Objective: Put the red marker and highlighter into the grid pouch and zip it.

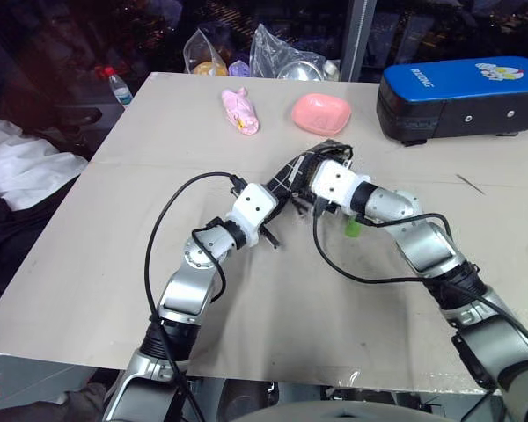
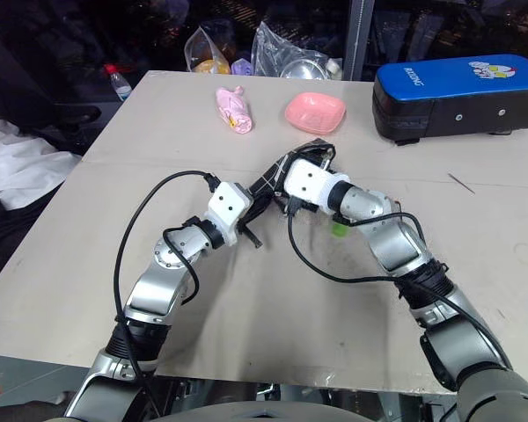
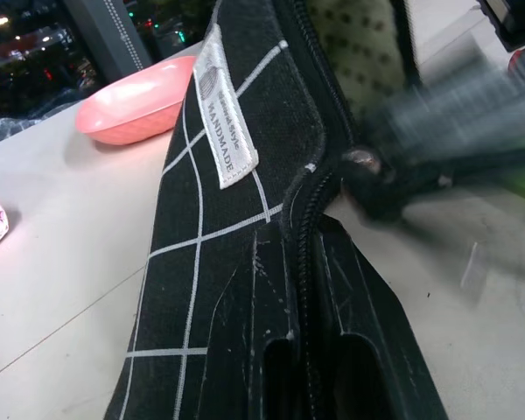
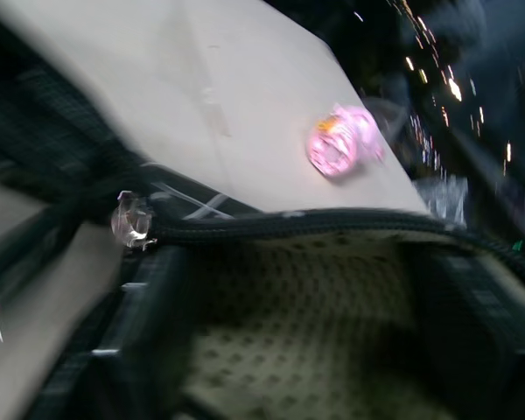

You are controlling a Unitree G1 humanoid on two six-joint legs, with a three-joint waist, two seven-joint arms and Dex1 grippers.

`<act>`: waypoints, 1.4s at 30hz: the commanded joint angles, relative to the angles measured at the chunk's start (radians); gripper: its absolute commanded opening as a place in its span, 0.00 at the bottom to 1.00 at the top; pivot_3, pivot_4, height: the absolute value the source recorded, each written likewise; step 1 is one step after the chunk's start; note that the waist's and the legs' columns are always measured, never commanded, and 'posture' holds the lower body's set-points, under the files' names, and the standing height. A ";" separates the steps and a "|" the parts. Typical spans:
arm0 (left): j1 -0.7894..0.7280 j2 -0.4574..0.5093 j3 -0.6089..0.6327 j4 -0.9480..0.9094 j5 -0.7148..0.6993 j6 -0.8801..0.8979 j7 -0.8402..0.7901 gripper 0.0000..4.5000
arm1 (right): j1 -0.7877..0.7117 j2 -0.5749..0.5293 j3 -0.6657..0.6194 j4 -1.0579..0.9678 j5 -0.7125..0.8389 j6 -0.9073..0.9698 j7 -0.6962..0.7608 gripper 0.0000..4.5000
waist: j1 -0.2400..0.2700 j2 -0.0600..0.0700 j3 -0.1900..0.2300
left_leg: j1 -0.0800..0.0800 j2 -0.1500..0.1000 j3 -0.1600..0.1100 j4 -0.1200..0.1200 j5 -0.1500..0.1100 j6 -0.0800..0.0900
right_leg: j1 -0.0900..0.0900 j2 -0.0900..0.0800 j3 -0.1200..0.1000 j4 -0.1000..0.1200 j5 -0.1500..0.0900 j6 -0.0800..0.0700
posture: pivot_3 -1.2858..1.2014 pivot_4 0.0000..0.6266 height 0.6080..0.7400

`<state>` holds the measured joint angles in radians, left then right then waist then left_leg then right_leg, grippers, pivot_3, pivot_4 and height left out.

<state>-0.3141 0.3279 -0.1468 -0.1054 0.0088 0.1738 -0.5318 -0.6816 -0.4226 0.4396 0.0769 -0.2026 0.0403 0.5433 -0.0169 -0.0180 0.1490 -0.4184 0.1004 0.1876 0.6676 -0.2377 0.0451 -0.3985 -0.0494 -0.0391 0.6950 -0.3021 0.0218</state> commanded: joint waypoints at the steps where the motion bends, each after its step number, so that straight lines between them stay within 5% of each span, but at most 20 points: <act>1: -0.014 -0.004 0.015 -0.042 -0.011 -0.006 0.015 0.00 | -0.007 -0.022 0.020 0.033 -0.061 -0.094 0.025 0.99 | 0.000 0.000 0.000 | 0.000 0.000 0.000 0.000 0.000 0.000 | 0.000 0.000 0.000 0.000 0.000 0.000 | 0.52 0.24 0.89; 7: -0.019 -0.003 0.030 -0.040 -0.022 0.006 0.022 0.00 | 0.031 -0.004 -0.052 -0.004 -0.034 -0.096 0.014 0.99 | 0.001 0.000 0.000 | 0.000 0.000 0.000 0.000 0.000 0.000 | 0.000 0.000 0.000 0.000 0.000 0.000 | 0.52 0.24 0.89; 20: -0.030 -0.004 0.053 -0.027 -0.035 0.022 0.032 0.00 | 0.334 0.034 -0.457 -0.463 0.361 0.464 -0.008 0.99 | 0.006 0.000 0.000 | 0.000 0.000 -0.001 0.000 0.000 0.000 | 0.001 0.000 0.000 0.000 0.000 0.000 | 0.52 0.24 0.89; 33: -0.037 -0.007 0.051 -0.013 -0.037 0.019 0.025 0.00 | 0.611 0.025 -0.565 -0.560 0.318 0.751 -0.216 0.99 | 0.003 0.000 0.000 | 0.000 0.000 -0.002 -0.001 0.000 0.000 | 0.001 0.000 0.000 0.000 0.000 0.000 | 0.52 0.24 0.89; 36: -0.045 -0.005 0.052 -0.005 -0.038 0.016 0.024 0.00 | 0.642 0.074 -0.581 -0.581 0.323 0.837 -0.278 0.72 | 0.003 0.000 0.000 | 0.000 0.000 -0.002 -0.001 0.000 0.000 | 0.001 0.000 0.000 0.000 0.000 0.000 | 0.52 0.24 0.89; 38: -0.046 -0.004 0.052 -0.004 -0.038 0.015 0.024 0.00 | 0.645 0.099 -0.604 -0.591 0.335 0.879 -0.302 0.63 | 0.003 -0.001 0.000 | 0.000 0.000 -0.002 -0.001 0.000 0.000 | 0.001 0.000 0.000 0.000 0.000 0.000 | 0.52 0.24 0.89; 42: -0.045 -0.003 0.049 0.000 -0.035 0.012 0.024 0.00 | 0.627 0.115 -0.637 -0.603 0.354 0.934 -0.323 0.24 | 0.006 -0.001 0.000 | 0.000 -0.001 -0.002 -0.001 0.000 0.000 | 0.001 -0.001 0.000 0.000 0.000 0.000 | 0.52 0.24 0.89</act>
<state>-0.3456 0.3225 -0.1087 -0.0935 -0.0130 0.2066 -0.5069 -0.0513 -0.3066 -0.1446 -0.5109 0.1499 0.9452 0.2489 -0.0107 -0.0186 0.1488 -0.4183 0.0990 0.1852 0.6669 -0.2379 0.0451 -0.3972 -0.0501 -0.0391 0.6948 -0.3021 0.0218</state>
